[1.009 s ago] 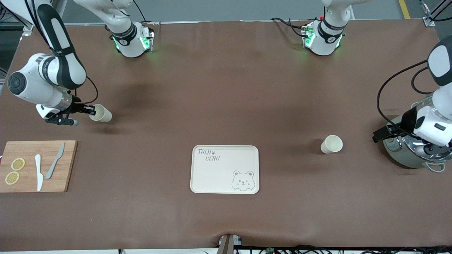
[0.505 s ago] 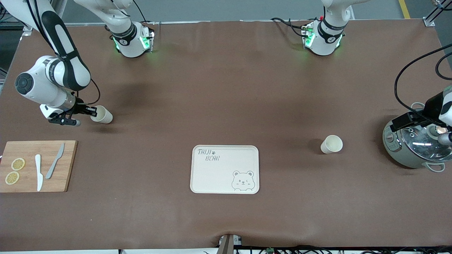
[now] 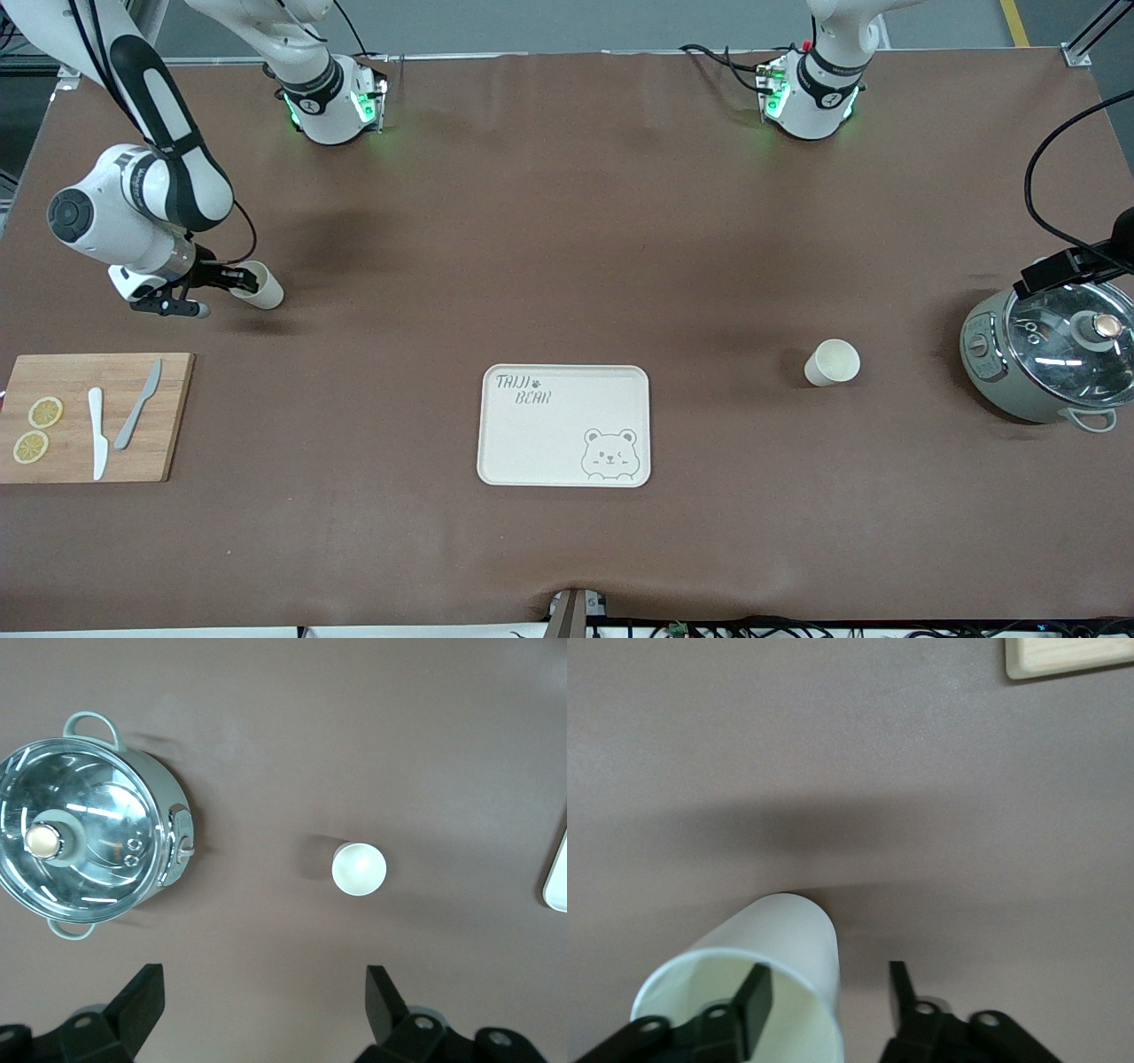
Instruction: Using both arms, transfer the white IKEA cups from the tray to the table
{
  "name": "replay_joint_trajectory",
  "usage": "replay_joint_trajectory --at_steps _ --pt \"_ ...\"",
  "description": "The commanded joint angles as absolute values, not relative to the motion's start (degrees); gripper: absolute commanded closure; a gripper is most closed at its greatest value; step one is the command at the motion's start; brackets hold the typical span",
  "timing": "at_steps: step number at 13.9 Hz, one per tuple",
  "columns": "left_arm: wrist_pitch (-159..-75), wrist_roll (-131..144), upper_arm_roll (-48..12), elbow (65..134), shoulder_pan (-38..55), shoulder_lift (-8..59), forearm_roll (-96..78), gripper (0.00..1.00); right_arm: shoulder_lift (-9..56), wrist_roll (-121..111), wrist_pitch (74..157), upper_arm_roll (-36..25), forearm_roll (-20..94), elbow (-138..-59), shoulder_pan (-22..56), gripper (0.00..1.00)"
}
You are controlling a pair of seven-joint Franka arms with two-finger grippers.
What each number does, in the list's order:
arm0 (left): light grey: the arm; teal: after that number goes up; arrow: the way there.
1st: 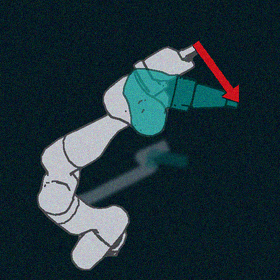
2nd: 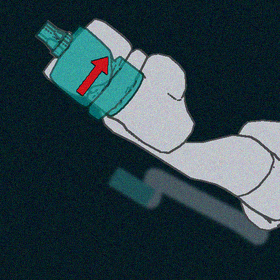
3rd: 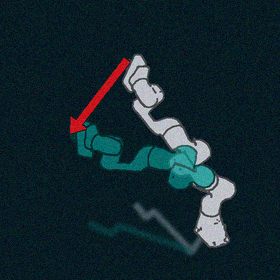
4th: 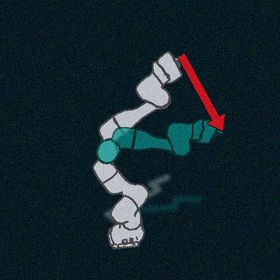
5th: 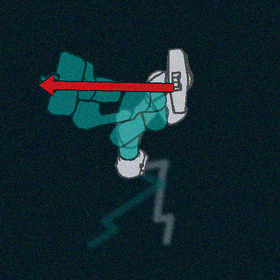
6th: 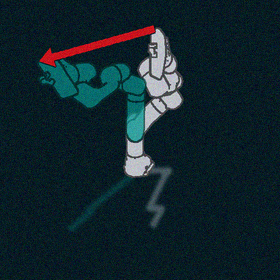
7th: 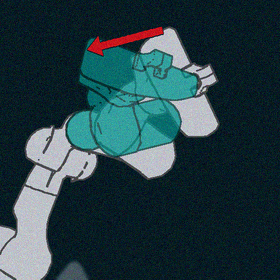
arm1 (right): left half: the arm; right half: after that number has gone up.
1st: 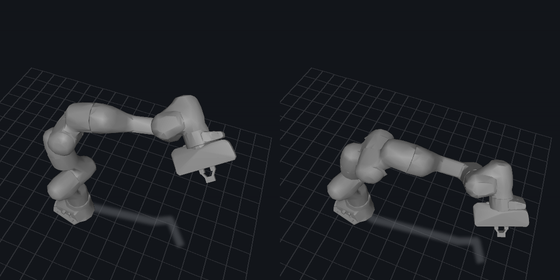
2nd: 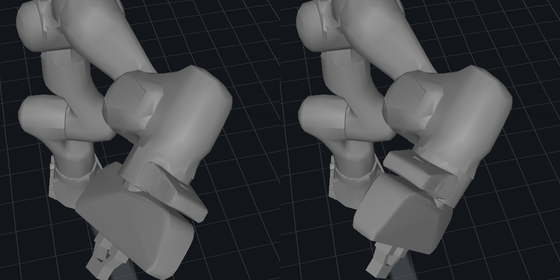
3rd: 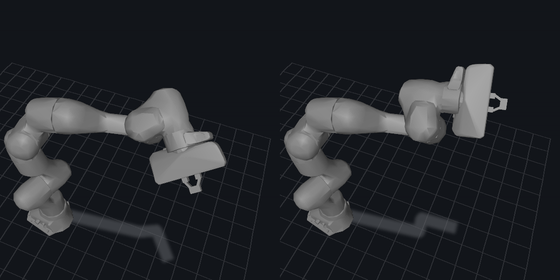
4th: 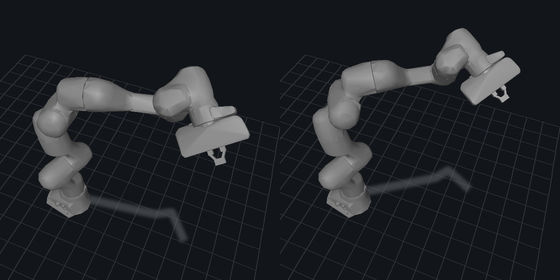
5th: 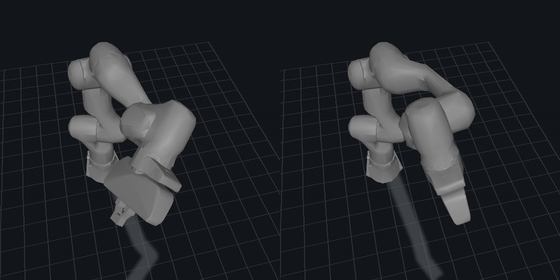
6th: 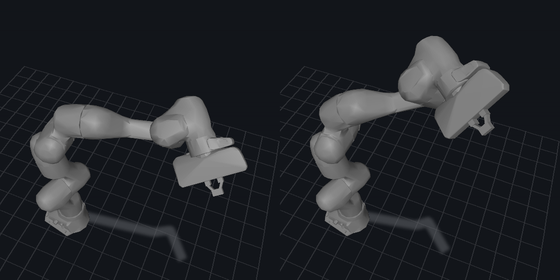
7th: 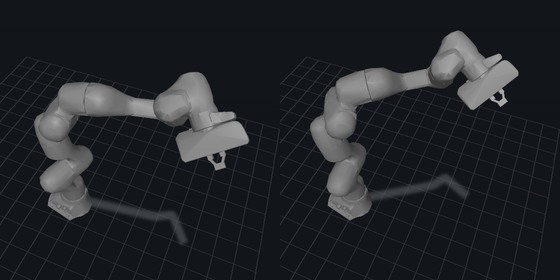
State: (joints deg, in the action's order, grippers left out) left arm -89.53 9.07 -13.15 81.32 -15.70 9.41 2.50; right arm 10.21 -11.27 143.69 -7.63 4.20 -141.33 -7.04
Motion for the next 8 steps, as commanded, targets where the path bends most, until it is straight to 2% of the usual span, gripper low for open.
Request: replay_joint_trajectory --at_steps 1,4,8 --pt "-87.4 8.4 -13.5 79.7 -16.8 9.1 2.8 0.0 9.7 -11.3 144.0 -6.9 3.5 -141.4 -7.9 0.0" --pt "-86.8 8.4 -13.6 79.5 -16.7 8.9 2.7 0.0 9.4 -11.4 142.8 -6.8 3.5 -141.2 -7.9 0.0" --pt "-86.8 8.4 -13.9 79.5 -16.6 7.7 2.9 0.0 8.1 -11.4 136.6 -6.9 3.5 -139.0 -7.9 0.0"
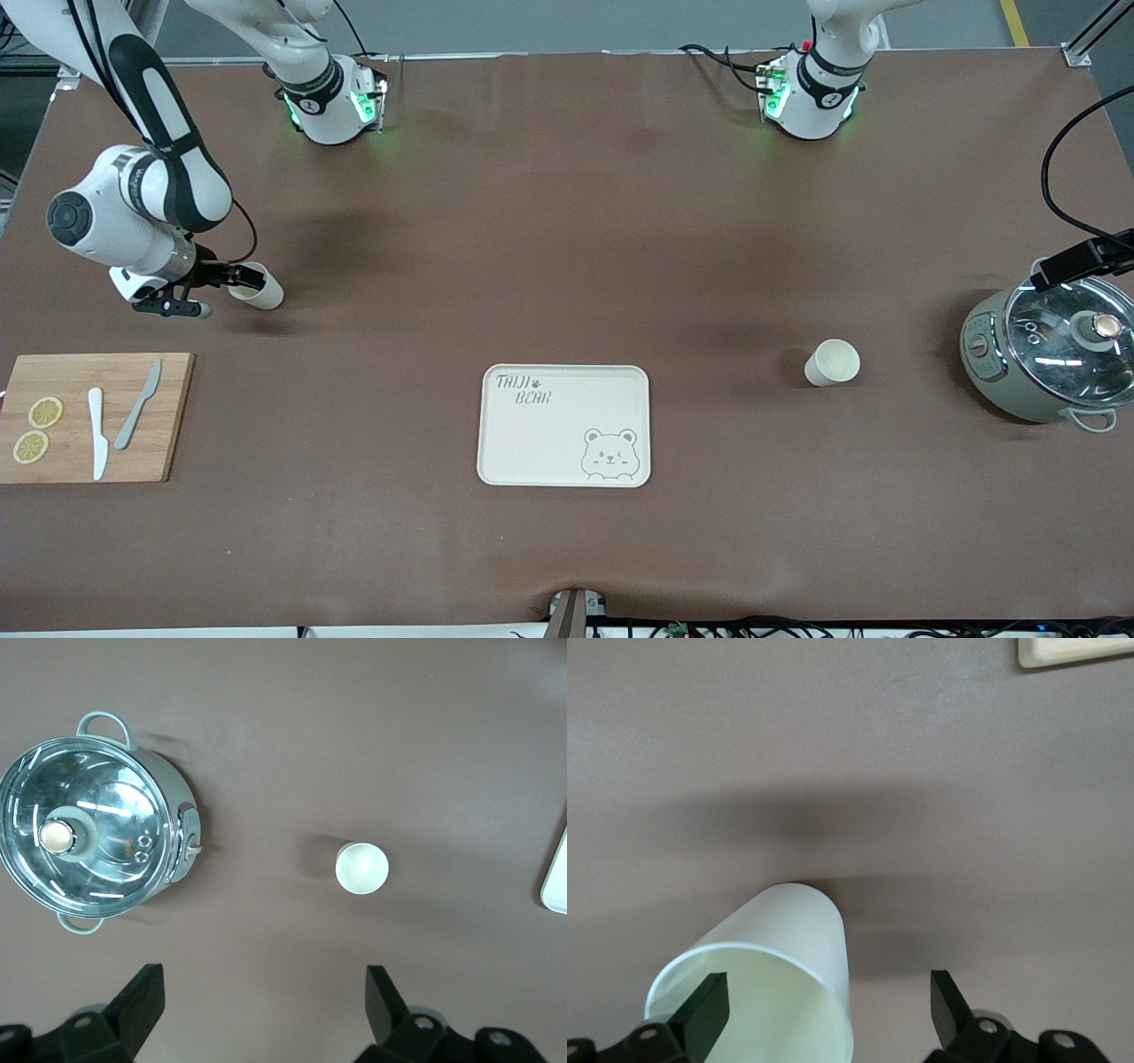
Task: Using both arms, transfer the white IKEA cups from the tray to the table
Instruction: 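Release the cup near the cutting board with the right gripper and withdraw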
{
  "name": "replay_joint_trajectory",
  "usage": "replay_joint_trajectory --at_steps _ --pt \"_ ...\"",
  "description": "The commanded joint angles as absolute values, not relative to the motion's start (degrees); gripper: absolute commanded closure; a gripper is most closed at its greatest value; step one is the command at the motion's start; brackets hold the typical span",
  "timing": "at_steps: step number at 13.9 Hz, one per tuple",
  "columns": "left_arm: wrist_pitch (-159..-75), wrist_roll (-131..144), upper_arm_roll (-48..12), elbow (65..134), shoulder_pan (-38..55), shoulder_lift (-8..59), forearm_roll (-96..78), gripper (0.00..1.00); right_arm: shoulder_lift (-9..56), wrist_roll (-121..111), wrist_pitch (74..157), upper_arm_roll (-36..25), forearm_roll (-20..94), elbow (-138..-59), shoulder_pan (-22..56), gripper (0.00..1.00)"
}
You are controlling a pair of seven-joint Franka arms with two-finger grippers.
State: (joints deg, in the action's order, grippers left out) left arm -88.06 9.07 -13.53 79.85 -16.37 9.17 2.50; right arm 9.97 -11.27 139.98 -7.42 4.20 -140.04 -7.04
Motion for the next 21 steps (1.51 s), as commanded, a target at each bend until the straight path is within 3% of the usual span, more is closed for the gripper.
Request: replay_joint_trajectory --at_steps 1,5,8,13,15,17,19,21 --pt "-86.7 8.4 -13.9 79.5 -16.7 7.4 2.9 0.0 7.5 -11.4 133.9 -6.8 3.5 -137.7 -7.9 0.0" --pt "-86.3 8.3 -13.7 80.0 -16.7 3.7 3.0 0.0 7.5 -11.3 113.5 -6.9 3.6 -122.9 -8.1 0.0" --pt "-83.6 8.0 -14.0 80.0 -16.7 3.2 3.0 0.0 9.4 -11.3 98.0 -6.7 3.6 -103.8 -7.6 0.0" --pt "-83.0 8.0 -14.1 80.2 -16.2 2.6 2.9 0.0 16.3 -11.3 83.0 -6.8 2.6 -72.6 -6.1 0.0" --pt "-83.0 8.0 -14.5 80.3 -15.8 2.4 2.6 0.0 15.1 -11.4 77.9 -6.4 2.5 -70.4 -4.1 0.0" --pt "-82.8 8.7 -11.7 80.5 -9.3 2.2 3.1 0.0 10.2 -11.3 77.0 -6.2 2.4 -71.5 -2.7 0.0" --pt "-82.0 7.9 -4.3 82.7 -2.6 0.3 2.3 0.0 5.0 -9.7 78.2 -6.2 2.2 -78.1 -2.6 0.0" --pt "-82.0 7.3 -1.1 85.4 1.9 -2.3 2.0 0.0 1.4 -4.1 80.4 -6.2 2.1 -83.7 -3.0 0.0"
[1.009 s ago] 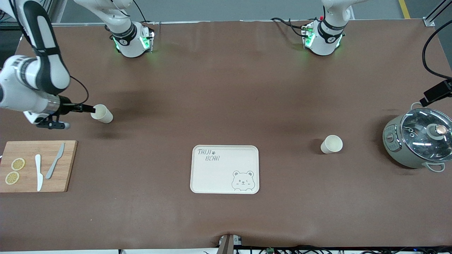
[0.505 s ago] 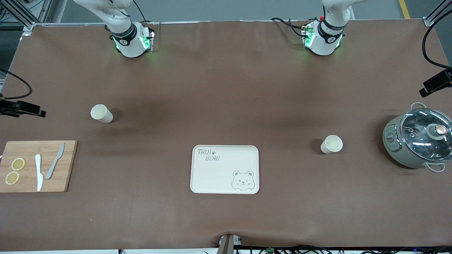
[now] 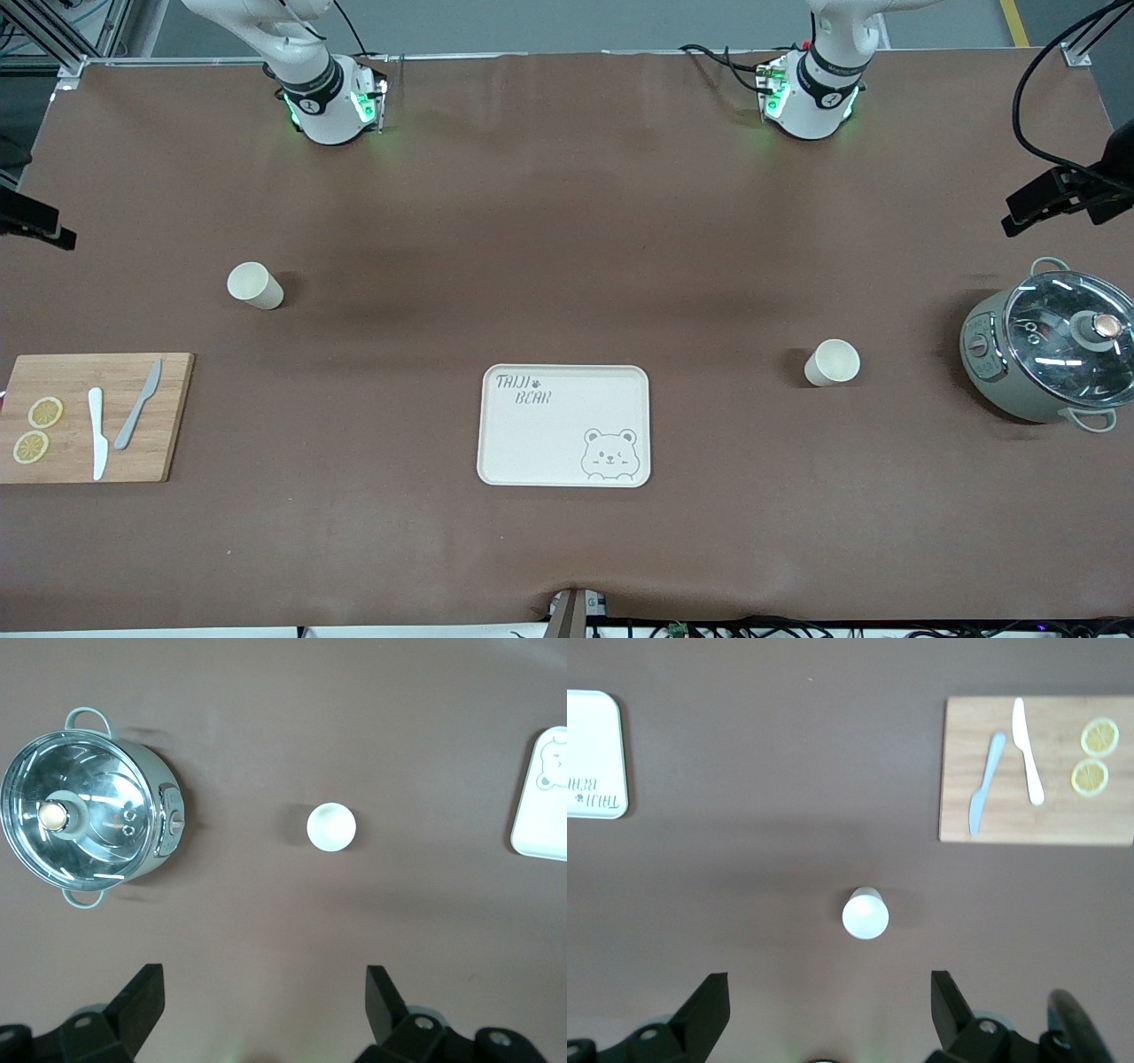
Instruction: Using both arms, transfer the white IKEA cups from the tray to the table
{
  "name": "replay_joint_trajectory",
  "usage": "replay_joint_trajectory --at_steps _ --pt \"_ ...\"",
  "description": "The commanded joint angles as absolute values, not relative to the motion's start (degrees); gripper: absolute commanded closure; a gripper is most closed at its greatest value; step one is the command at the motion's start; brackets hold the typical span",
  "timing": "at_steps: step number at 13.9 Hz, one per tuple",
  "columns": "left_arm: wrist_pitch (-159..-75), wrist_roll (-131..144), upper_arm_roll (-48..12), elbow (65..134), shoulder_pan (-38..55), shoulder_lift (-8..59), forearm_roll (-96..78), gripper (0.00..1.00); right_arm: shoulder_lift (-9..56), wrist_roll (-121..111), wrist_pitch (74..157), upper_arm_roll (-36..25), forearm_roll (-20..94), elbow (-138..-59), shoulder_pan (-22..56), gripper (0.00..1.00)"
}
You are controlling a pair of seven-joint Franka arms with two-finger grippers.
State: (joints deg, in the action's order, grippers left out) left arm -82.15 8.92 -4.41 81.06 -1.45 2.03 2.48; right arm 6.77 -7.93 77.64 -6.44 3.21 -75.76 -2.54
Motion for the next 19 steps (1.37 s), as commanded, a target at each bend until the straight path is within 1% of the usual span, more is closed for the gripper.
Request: replay_joint_trajectory --at_steps 1,2,3,4,5,6,8,9,12,13,15,16,19 --pt "-82.0 7.3 -1.0 86.5 2.2 -3.4 2.0 0.0 0.5 -3.4 80.8 -6.3 1.8 -85.4 -2.7 0.0" --pt "-82.0 7.4 -1.1 86.6 2.3 -3.3 2.1 0.0 -0.8 -3.4 81.0 -6.2 0.9 -87.4 -2.8 0.0" --pt "-82.1 7.4 -1.3 86.7 2.3 -3.2 2.1 0.0 -3.1 -3.4 83.9 -6.3 0.8 -91.5 -3.2 0.0" --pt "-82.3 7.3 -1.4 86.6 2.2 -3.2 2.1 0.0 -7.1 -4.0 89.2 -6.6 0.6 -98.2 -3.9 0.0" --pt "-82.3 7.3 -1.4 86.6 2.3 -3.2 2.1 0.0 -9.6 -4.0 90.7 -6.3 0.6 -102.1 -3.9 0.0" --pt "-82.3 7.3 -1.5 86.5 2.3 -3.2 2.1 0.0 -9.5 -3.9 90.4 -6.1 0.5 -100.2 -3.7 0.0" --pt "-82.3 7.3 -1.5 86.4 2.3 -3.2 2.1 0.0 -7.3 -3.4 85.3 -6.1 0.4 -93.5 -4.0 0.0" --pt "-82.4 7.3 -1.5 86.4 2.4 -3.1 2.1 0.0 -6.8 -3.4 84.4 -6.2 0.4 -92.0 -4.2 0.0" --pt "-82.8 7.3 -1.5 86.3 2.2 -2.9 2.1 0.0 -6.3 -2.6 84.7 -6.2 0.4 -91.7 -4.0 0.0" --pt "-83.1 7.3 -1.5 86.3 2.1 -2.9 2.1 0.0 -5.3 -2.0 84.8 -6.2 0.0 -91.1 -4.0 0.0" --pt "-83.4 7.3 -1.5 86.3 2.0 -2.8 2.2 0.0 -2.2 -2.2 84.0 -6.1 -2.1 -87.1 -3.5 0.0" --pt "-83.5 7.3 -1.5 86.3 1.9 -2.8 2.2 0.0 -1.7 -2.2 83.9 -6.0 -2.9 -86.4 -3.3 0.0" --pt "-83.4 7.3 -1.5 86.3 1.8 -2.8 2.3 0.0 -1.7 -2.1 83.9 -6.0 -2.4 -86.5 -2.6 0.0"
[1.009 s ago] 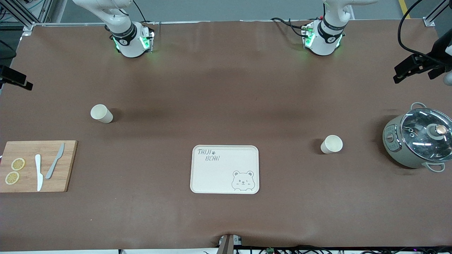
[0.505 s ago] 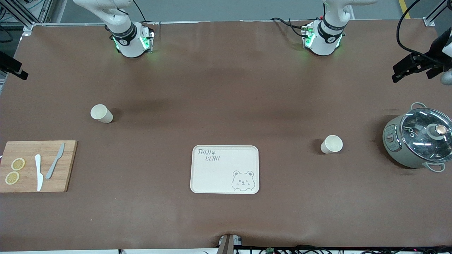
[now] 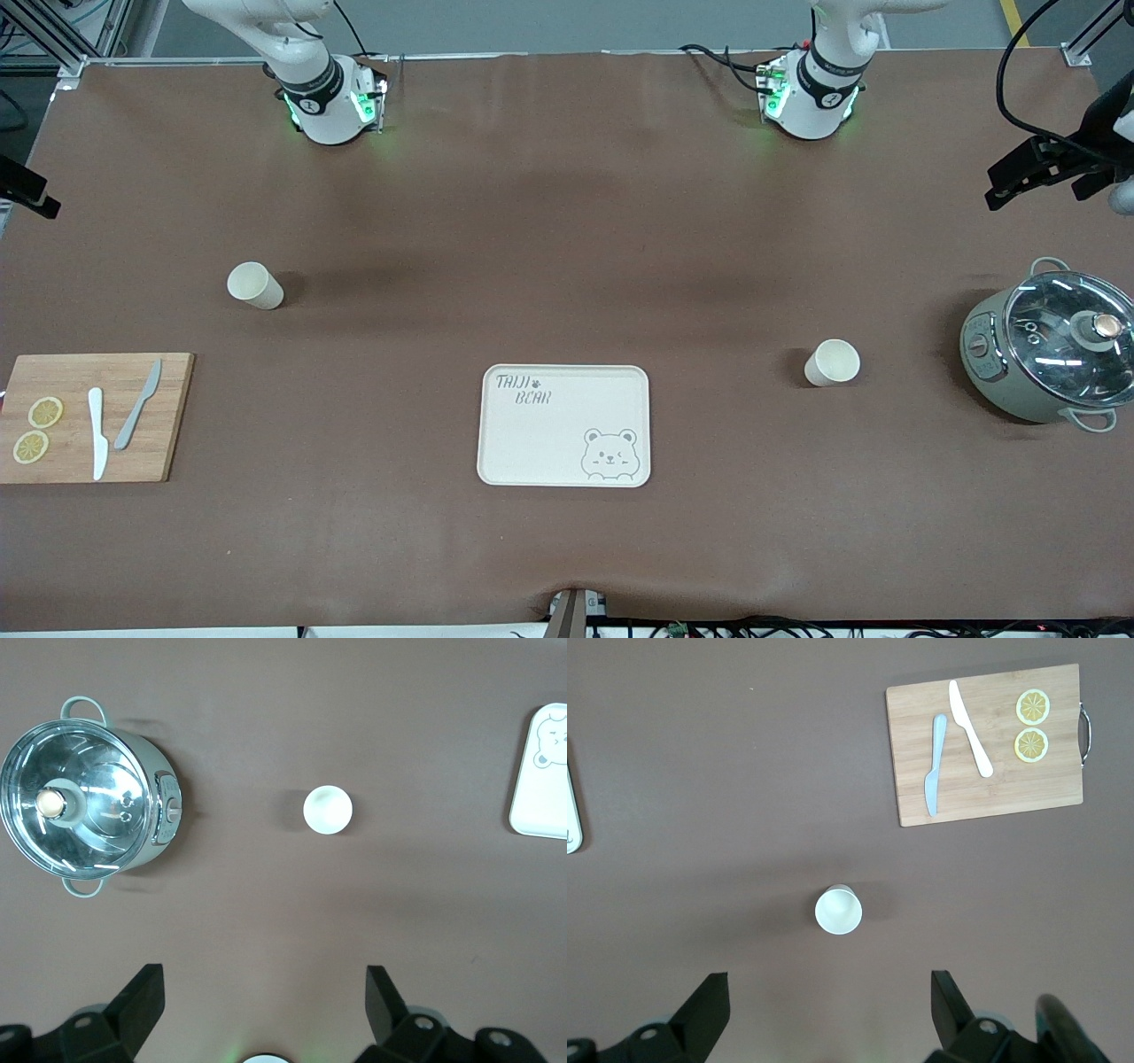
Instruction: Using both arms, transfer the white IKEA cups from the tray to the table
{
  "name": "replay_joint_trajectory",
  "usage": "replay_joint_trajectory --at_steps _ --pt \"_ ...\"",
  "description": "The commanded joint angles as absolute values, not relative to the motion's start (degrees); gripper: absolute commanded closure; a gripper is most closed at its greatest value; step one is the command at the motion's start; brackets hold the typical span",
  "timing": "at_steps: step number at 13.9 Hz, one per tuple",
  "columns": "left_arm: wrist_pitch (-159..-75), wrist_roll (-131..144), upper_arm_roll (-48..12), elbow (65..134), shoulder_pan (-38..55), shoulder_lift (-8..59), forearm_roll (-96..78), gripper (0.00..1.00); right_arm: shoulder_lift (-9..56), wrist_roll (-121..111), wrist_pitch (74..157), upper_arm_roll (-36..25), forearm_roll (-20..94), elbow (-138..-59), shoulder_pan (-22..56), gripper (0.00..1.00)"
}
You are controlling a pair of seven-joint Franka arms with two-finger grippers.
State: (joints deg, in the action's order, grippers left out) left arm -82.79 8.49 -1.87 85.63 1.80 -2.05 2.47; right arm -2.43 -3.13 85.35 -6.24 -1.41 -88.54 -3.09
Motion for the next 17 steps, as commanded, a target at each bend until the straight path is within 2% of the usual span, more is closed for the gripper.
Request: replay_joint_trajectory --at_steps 1,3,17 --pt "-83.4 7.3 -1.5 86.3 1.8 -2.8 2.3 0.0 -1.8 -2.0 83.8 -6.0 -2.2 -86.5 -2.6 0.0" --pt "-83.4 7.2 -1.5 86.1 1.8 -2.8 2.5 0.0 -1.8 -1.8 81.7 -6.0 -1.9 -86.4 -2.1 0.0" --pt "-83.3 3.3 -1.2 85.7 1.7 -2.3 2.5 0.0 -1.8 -1.8 81.7 -6.0 -1.9 -86.4 -2.1 0.0"
